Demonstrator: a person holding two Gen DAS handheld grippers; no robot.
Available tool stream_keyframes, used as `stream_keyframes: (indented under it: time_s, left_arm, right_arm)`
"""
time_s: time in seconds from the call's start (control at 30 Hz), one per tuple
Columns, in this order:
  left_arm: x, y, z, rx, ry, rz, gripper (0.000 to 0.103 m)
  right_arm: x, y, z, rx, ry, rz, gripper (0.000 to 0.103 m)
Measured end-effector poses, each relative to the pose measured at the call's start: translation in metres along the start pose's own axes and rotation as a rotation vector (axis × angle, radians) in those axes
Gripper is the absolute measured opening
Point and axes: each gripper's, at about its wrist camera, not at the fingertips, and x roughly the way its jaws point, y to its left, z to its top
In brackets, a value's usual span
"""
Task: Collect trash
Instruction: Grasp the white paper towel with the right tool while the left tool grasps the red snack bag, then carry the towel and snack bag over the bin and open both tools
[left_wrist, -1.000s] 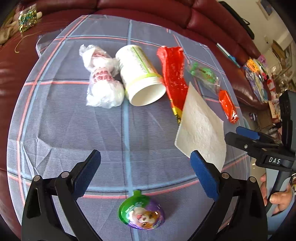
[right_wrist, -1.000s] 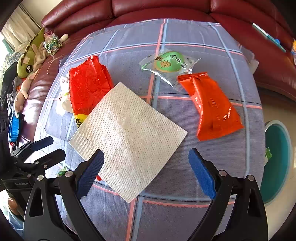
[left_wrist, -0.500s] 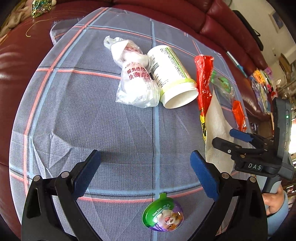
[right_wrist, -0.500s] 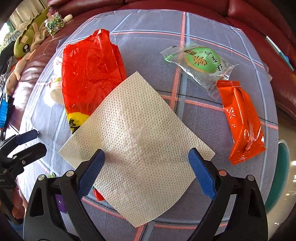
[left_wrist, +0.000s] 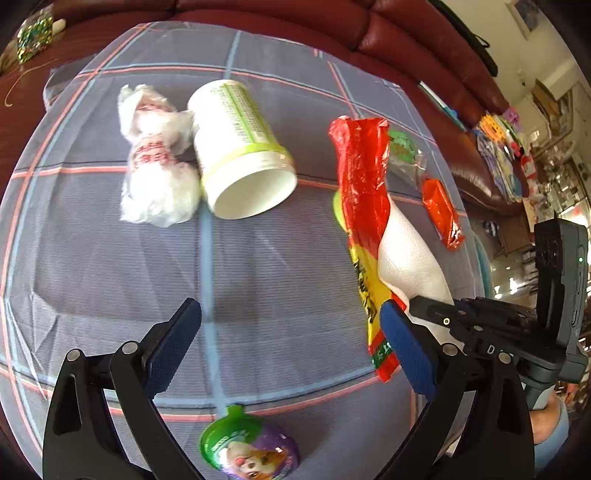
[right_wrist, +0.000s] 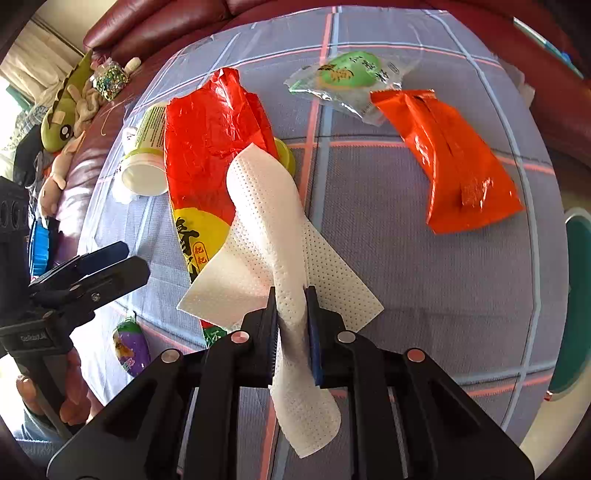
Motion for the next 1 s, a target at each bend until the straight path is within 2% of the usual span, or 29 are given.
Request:
stream_keyframes:
  time_s: [0.13, 0.23, 0.3, 0.33, 0.4, 0.5, 0.6, 0.73, 0.87, 1.0]
  left_arm:
    - [0.016, -0.027, 0.003, 0.045, 0.021, -0.025, 0.097]
    - [0.025, -0.045, 0.005, 0.072, 0.02, -0.015, 0.086]
    - [0.032, -0.058, 0.007, 0.101, 0.032, -0.029, 0.067]
    - [0.034, -0.065, 0.007, 0.115, 0.03, -0.016, 0.064]
    - [0.04, -0.079, 0.006, 0.15, 0.045, -0.02, 0.033]
    - [0.045, -0.098, 0.001, 0.194, 0.04, 0.006, 0.007]
    - [0.038, -0.111, -0.002, 0.229, 0.003, 0.037, 0.004]
    - [0.026, -0.109, 0.004, 0.22, -0.048, 0.132, 0.003]
    - [0.015, -0.101, 0.007, 0.189, -0.039, 0.129, 0.003]
    - [-0.004, -0.111, 0.004, 0.207, -0.072, 0.131, 0.003]
  right_arm:
    - [-0.006, -0.018, -0.013, 0.055, 0.0, 0.059, 0.011]
    - [-0.012, -0.028, -0.027, 0.063, 0.001, 0.087, 0.011]
    - [-0.014, -0.032, -0.032, 0.069, -0.003, 0.104, 0.011]
    - [-0.015, -0.034, -0.034, 0.076, -0.005, 0.113, 0.011]
    - [-0.016, -0.036, -0.037, 0.087, -0.01, 0.125, 0.011]
    - [-0.018, -0.039, -0.04, 0.087, -0.016, 0.133, 0.011]
    - [-0.026, -0.053, -0.046, 0.105, -0.03, 0.148, 0.011]
    - [-0.039, -0.067, -0.046, 0.131, -0.067, 0.149, 0.011]
    - [-0.058, -0.082, -0.051, 0.167, -0.121, 0.156, 0.01]
    - [-0.078, -0.092, -0.052, 0.192, -0.18, 0.166, 0.01]
